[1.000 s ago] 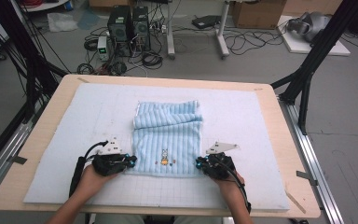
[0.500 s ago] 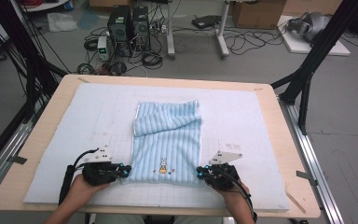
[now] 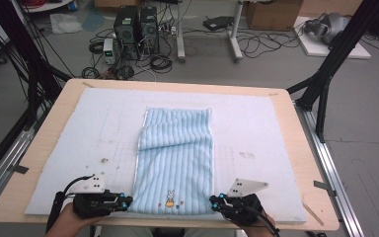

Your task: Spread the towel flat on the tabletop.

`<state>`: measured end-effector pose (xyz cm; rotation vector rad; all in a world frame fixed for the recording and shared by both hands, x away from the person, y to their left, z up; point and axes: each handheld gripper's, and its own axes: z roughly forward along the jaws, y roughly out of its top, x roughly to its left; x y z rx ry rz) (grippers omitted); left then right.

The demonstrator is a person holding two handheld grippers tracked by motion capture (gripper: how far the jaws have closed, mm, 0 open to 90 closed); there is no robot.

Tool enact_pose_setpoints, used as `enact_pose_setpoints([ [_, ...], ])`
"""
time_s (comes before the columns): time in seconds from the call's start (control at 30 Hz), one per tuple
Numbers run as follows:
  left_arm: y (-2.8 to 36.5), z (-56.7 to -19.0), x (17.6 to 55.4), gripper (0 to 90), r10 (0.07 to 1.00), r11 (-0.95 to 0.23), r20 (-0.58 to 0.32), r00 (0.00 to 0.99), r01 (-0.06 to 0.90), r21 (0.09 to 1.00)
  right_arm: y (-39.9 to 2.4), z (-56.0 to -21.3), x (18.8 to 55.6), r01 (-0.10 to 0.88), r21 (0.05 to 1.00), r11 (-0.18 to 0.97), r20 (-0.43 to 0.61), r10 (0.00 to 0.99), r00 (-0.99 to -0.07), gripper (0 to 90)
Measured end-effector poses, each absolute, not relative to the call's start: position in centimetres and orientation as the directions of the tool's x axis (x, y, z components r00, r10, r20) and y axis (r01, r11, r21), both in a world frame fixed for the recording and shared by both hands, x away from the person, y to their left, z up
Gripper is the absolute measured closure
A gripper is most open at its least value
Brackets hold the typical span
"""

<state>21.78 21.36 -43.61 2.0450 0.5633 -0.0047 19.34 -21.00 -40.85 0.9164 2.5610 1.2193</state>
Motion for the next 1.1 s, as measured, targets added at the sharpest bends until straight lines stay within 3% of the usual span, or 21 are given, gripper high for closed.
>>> enact_pose_setpoints([
  [0.07,21.3,-43.5,22.8,60.6,0.465,-0.376,-0.235,0.854,0.431,0.82,-21.1,-40.8,19.8,0.462,0.75,0.473,0.098,0.611,-0.785,76.7],
  [0.13,21.5,-43.1,24.1,52.8,0.525,-0.338,-0.224,0.821,0.443,0.83,-21.1,-40.7,20.9,0.475,0.763,0.439,0.098,0.647,-0.756,71.1],
  [0.33,20.4,-43.2,28.7,48.3,0.653,-0.276,-0.202,0.73,0.478,0.834,-20.4,-41.7,24.9,0.507,0.769,0.389,0.055,0.75,-0.659,51.3],
  [0.53,17.3,-45.0,31.4,46.6,0.675,-0.345,-0.173,0.718,0.513,0.786,-18.9,-44.0,29.1,0.554,0.725,0.409,0.034,0.782,-0.623,48.4],
  [0.6,16.7,-45.0,31.3,51.9,0.688,-0.384,-0.105,0.718,0.483,0.787,-18.4,-44.4,29.5,0.548,0.714,0.437,0.013,0.773,-0.634,57.1],
  [0.67,16.6,-45.0,31.3,76.6,0.683,-0.418,-0.052,0.728,0.448,0.79,-18.1,-44.3,29.6,0.546,0.711,0.443,0.034,0.754,-0.656,81.1],
  [0.7,16.7,-45.0,31.6,86.1,0.685,-0.412,-0.061,0.726,0.455,0.789,-17.9,-44.2,29.6,0.533,0.71,0.46,0.013,0.748,-0.663,84.3],
  [0.83,16.4,-44.6,33.2,87.7,0.717,-0.411,-0.024,0.697,0.45,0.793,-17.7,-44.2,30.8,0.517,0.735,0.438,-0.013,0.772,-0.636,85.5],
  [1.1,16.7,-44.9,36.8,87.6,0.775,-0.325,-0.039,0.631,0.45,0.832,-17.5,-44.1,34.1,0.462,0.8,0.383,-0.076,0.828,-0.555,84.7],
])
